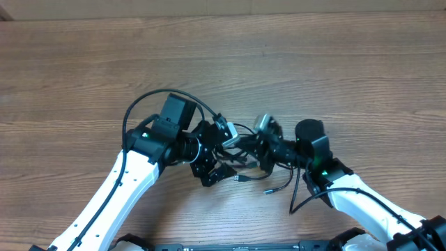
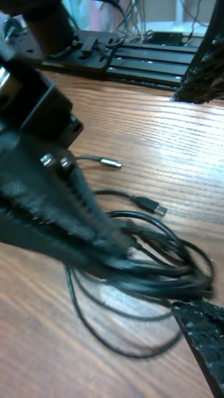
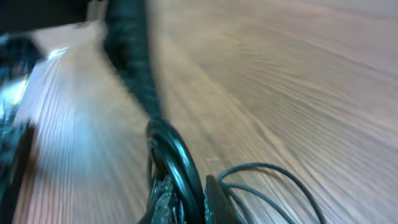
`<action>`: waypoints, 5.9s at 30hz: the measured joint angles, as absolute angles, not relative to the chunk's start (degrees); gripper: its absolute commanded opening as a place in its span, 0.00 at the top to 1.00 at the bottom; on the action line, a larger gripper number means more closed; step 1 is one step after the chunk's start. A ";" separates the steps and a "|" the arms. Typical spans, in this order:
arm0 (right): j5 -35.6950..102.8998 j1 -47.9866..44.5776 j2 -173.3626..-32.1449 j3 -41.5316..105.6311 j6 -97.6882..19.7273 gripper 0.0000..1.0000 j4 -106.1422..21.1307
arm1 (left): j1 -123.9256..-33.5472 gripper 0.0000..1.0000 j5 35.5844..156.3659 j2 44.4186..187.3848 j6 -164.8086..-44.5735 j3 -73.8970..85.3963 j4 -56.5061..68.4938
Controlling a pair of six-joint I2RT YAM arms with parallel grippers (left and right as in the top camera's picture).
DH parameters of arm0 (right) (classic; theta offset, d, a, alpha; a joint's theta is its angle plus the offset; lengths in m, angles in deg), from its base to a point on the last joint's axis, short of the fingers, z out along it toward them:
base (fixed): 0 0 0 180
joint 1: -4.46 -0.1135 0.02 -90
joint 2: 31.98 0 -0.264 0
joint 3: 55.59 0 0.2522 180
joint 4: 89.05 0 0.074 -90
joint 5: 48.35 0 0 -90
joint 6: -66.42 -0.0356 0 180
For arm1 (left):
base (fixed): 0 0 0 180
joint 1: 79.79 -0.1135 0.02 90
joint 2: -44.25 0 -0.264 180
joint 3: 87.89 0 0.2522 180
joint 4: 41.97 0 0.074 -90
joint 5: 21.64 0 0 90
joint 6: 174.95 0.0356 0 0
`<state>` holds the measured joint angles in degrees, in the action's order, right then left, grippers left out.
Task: Untangle cables
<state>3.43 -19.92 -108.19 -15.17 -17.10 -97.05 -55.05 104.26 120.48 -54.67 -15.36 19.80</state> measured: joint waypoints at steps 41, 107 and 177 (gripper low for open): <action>12.78 -7.57 -108.49 -15.26 -97.38 0.96 -134.21 | -55.05 0.01 114.73 114.75 -104.33 -13.24 -7.02; 3.52 -7.57 -108.51 -15.26 -104.99 0.96 -141.22 | -53.24 0.05 110.75 120.31 -122.03 -13.22 -21.14; -14.91 -10.98 -108.53 -15.26 -37.63 0.71 -110.27 | -53.24 0.96 98.40 120.31 -79.19 -13.00 15.05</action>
